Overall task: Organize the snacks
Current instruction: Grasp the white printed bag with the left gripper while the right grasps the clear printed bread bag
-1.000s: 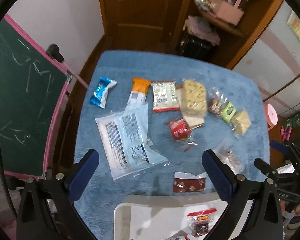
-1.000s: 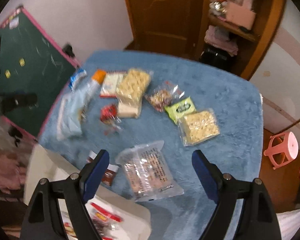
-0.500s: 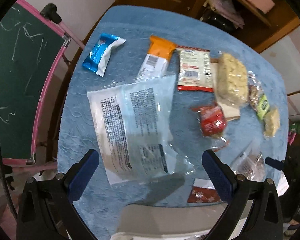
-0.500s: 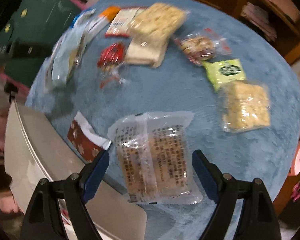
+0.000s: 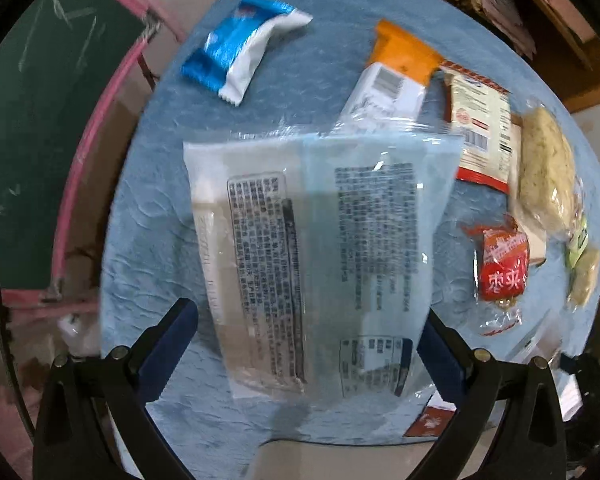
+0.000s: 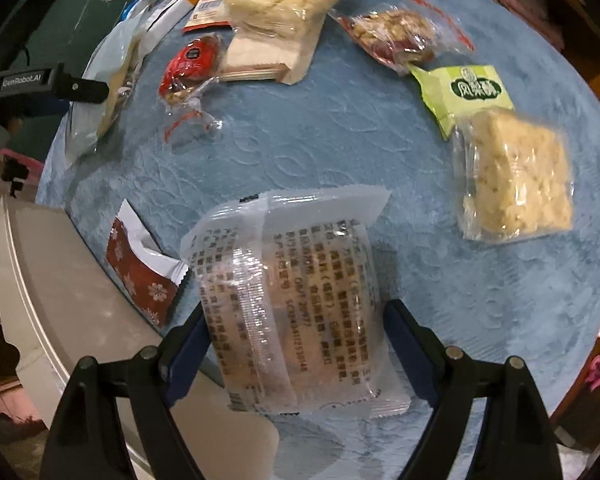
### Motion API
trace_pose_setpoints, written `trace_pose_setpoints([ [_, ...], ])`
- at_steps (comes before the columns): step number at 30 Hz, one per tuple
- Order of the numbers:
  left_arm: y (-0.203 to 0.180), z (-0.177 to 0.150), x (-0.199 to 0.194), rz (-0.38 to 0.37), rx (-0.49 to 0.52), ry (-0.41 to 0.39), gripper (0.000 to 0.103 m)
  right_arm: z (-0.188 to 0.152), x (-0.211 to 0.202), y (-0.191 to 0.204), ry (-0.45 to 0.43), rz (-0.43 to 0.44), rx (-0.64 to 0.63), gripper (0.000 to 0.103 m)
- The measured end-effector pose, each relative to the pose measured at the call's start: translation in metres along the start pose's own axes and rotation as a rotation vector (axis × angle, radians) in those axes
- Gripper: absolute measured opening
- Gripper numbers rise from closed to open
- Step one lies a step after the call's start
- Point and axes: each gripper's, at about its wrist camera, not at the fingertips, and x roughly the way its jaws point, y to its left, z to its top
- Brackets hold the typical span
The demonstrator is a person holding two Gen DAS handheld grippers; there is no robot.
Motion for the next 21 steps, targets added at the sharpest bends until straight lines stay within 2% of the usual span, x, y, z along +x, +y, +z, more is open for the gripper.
trace_pose_setpoints([
  [6,0.009,-0.004,0.025,-0.047,-0.062,0.062,0.103,0.004,0.001,-0.009,0.011,-0.021,0.003,0.084],
  [9,0.011,-0.007,0.028,-0.034,-0.072,0.063,0.102,0.005,0.002,-0.007,0.006,-0.028,0.006,0.079],
  [13,0.002,-0.012,0.024,-0.027,-0.066,0.046,0.095,0.004,-0.001,0.005,-0.012,-0.039,-0.004,0.070],
  [18,-0.012,-0.033,0.014,-0.009,-0.035,0.029,0.092,-0.001,-0.010,0.021,-0.043,-0.098,-0.020,0.067],
  [21,-0.016,-0.048,0.002,-0.022,-0.018,-0.001,0.092,-0.003,-0.020,0.024,-0.072,-0.129,-0.007,0.067],
])
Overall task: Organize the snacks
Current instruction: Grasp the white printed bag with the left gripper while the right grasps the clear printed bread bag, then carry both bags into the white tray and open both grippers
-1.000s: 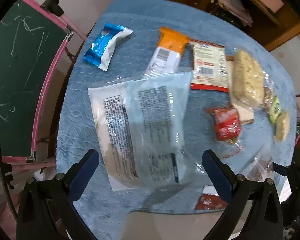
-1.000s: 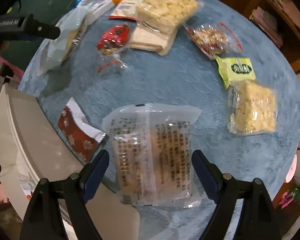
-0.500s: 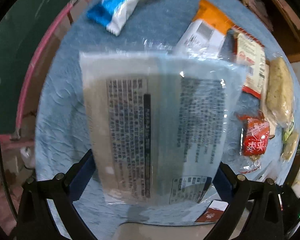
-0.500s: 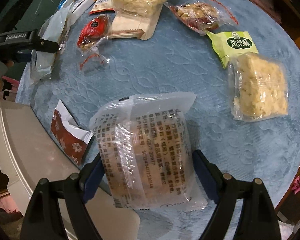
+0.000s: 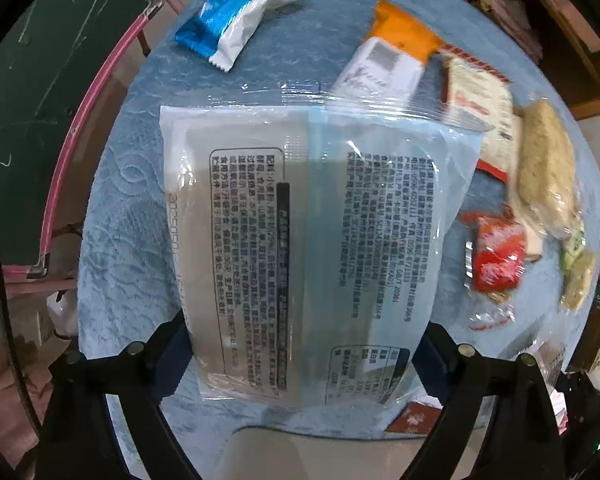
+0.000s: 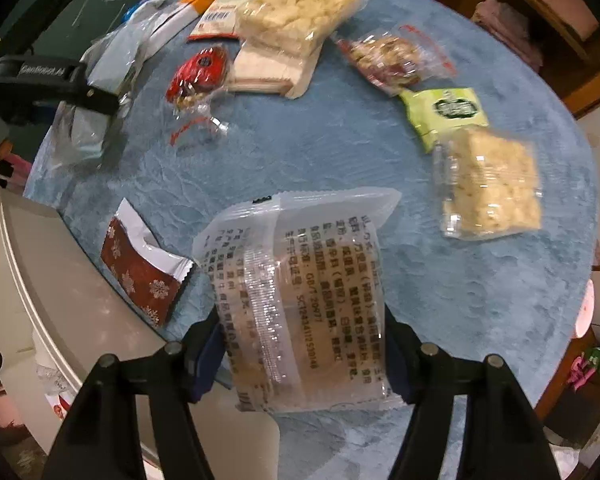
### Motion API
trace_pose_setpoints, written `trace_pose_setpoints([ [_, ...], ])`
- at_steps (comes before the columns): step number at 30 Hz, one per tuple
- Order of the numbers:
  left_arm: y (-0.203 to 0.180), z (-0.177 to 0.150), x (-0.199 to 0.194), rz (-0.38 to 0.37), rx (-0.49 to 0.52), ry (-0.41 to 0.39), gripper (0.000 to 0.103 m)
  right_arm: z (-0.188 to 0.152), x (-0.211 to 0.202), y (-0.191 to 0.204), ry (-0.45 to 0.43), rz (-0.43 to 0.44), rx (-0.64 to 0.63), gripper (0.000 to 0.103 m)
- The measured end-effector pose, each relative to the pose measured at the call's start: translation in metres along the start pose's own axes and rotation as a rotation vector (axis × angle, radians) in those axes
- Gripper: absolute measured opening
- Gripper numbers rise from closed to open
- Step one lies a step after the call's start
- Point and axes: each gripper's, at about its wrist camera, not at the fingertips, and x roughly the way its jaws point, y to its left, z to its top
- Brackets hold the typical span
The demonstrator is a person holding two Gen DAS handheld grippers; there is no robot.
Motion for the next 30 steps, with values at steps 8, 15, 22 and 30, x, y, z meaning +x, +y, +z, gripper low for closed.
trace_pose_setpoints([
  [8,-0.028,-0.049,-0.077,-0.037,0.120,-0.224,0.091,-0.009,-0.040,-0.009,-0.136,-0.038,0.120,0.067],
  [15,-0.045,-0.109,-0.148,-0.075,0.258,-0.377,0.091,-0.026,-0.099,-0.023,-0.301,-0.081,0.257,0.067],
  [22,-0.036,-0.170,-0.211,-0.100,0.351,-0.488,0.092,-0.041,-0.158,-0.017,-0.491,-0.161,0.347,0.067],
  [30,-0.044,-0.189,-0.274,-0.099,0.442,-0.556,0.092,-0.082,-0.219,0.004,-0.591,-0.141,0.388,0.068],
])
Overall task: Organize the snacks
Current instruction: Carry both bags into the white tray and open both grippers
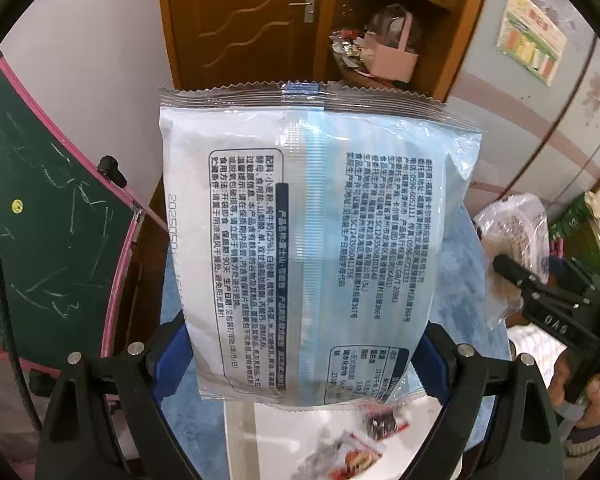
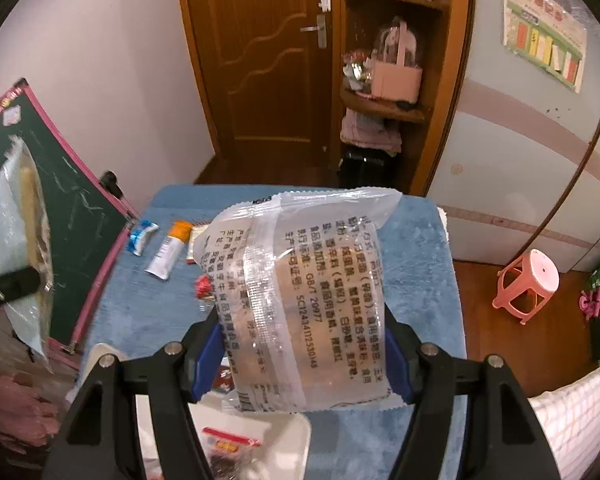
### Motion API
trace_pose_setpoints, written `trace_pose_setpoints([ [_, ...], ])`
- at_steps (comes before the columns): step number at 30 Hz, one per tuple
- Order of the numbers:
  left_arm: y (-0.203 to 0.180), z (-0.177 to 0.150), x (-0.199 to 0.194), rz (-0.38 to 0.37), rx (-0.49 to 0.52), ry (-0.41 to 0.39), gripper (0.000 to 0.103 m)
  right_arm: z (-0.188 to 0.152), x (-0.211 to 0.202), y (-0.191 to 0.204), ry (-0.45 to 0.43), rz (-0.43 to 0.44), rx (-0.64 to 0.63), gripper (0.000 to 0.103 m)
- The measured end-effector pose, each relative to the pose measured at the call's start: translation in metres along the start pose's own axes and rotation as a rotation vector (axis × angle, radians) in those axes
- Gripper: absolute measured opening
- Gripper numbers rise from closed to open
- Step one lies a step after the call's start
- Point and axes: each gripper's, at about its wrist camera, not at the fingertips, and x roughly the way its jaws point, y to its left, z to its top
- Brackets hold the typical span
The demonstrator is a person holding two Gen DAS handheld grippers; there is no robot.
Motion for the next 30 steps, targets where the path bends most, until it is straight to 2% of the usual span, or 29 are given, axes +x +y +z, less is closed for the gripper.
trace_pose_setpoints([
  [7,0.014,-0.019,-0.025,-0.011,0.031,-0.026,0.092,-0.028,-0.056,0.016,-0.029,0.058,0.037,0.068],
  [13,0.022,-0.030,-0.017,-0.004,0.009,-0.016,0.092,-0.062,-0.073,0.034,0.034,0.132,0.061,0.068],
  [17,0.024,-0.030,0.003,0.015,-0.002,0.026,0.092,-0.086,-0.066,0.047,0.097,0.155,0.056,0.068],
  [24,0.013,-0.025,0.060,0.046,0.018,0.142,0.092,-0.141,-0.029,0.060,0.287,0.171,0.113,0.068],
  [30,0.010,-0.051,0.090,0.064,0.014,0.220,0.092,-0.168,-0.004,0.066,0.368,0.159,0.155,0.069],
])
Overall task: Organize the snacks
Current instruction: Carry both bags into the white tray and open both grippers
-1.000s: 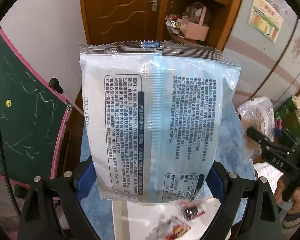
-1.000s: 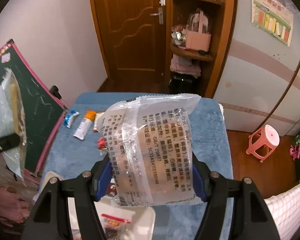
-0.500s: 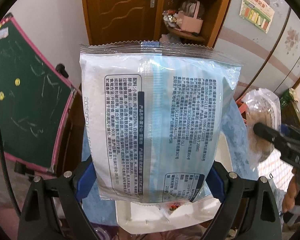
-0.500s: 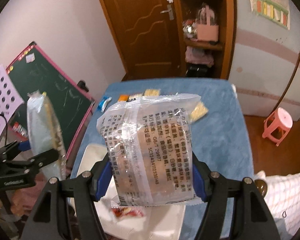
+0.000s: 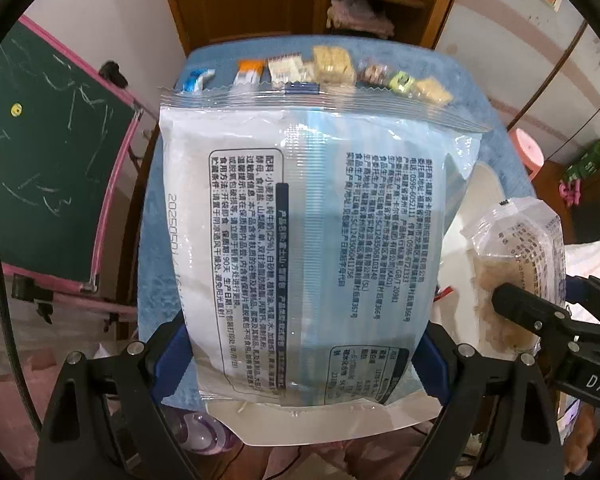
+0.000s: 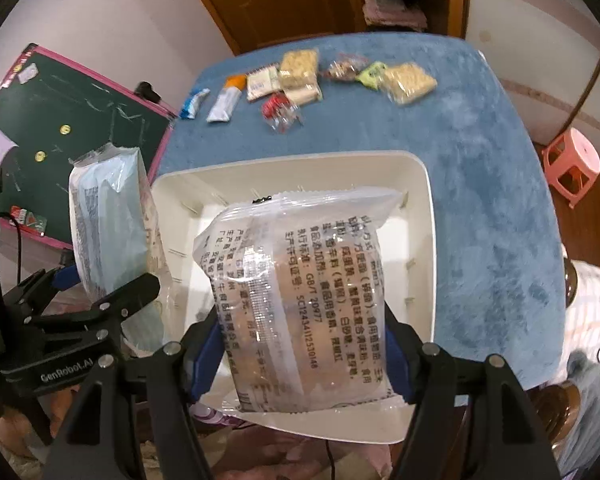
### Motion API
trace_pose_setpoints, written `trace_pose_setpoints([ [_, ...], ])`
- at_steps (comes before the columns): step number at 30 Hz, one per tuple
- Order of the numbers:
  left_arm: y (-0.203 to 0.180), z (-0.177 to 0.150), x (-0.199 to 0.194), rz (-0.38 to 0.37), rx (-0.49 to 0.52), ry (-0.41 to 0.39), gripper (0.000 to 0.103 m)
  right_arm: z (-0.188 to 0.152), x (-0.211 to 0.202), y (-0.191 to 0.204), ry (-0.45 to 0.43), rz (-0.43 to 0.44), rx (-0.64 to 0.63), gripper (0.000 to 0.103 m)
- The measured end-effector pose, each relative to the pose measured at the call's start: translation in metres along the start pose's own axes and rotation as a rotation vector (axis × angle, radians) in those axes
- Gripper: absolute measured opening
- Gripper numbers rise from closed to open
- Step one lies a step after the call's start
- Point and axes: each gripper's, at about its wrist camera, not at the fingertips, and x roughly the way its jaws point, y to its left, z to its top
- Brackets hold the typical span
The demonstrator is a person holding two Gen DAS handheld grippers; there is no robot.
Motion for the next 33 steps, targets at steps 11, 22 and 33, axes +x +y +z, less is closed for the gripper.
trace_pose_setpoints([
  [11,-0.008,-0.013,0.028,0.000,0.009,0.073,0.092,0.002,0.020,-0.007,0.044,-0.029,0.040,0.070],
  [22,-0.007,-0.012,0.030,-0.021,0.006,0.091,0.094,0.006,0.032,-0.007,0.084,-0.028,0.026,0.076],
  [33,-0.009,-0.007,0.016,-0.007,0.016,-0.010,0.102,0.011,0.028,-0.016,0.043,0.020,0.093,0.082],
])
